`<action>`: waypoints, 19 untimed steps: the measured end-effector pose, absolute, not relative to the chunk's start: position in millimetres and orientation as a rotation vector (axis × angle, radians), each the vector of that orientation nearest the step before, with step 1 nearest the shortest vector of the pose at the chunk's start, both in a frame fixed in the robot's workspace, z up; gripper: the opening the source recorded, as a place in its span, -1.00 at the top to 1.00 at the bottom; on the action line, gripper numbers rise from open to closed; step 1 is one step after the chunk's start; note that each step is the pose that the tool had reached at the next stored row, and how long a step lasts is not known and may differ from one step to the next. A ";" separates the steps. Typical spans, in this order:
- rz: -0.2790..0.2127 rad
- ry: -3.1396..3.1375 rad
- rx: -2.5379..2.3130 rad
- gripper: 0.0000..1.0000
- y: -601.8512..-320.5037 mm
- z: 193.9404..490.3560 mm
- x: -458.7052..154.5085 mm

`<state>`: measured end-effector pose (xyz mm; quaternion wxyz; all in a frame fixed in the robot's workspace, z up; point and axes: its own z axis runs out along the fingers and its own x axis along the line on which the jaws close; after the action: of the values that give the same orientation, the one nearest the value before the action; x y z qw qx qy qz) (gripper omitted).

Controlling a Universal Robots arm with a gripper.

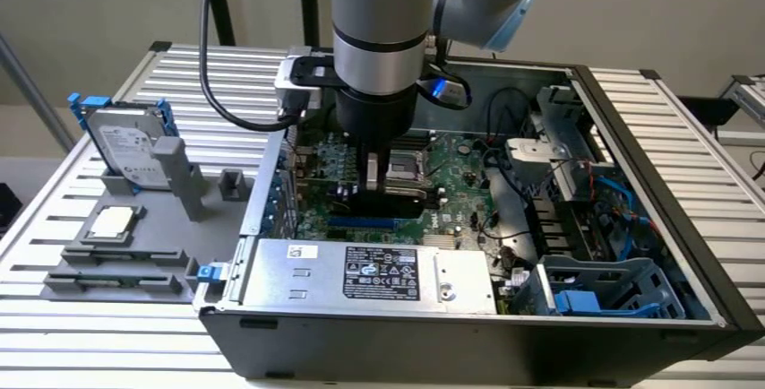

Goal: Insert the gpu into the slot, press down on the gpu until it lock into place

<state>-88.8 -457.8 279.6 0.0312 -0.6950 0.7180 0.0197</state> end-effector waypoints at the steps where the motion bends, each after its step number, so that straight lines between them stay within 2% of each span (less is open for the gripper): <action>1: 0.061 2.212 -2.141 0.48 -457.8 279.4 -88.8; 19: 0.069 2.218 -2.143 0.48 -456.7 274.6 -88.8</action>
<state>-88.8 -456.7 274.6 0.0285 -0.6945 0.7186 0.0225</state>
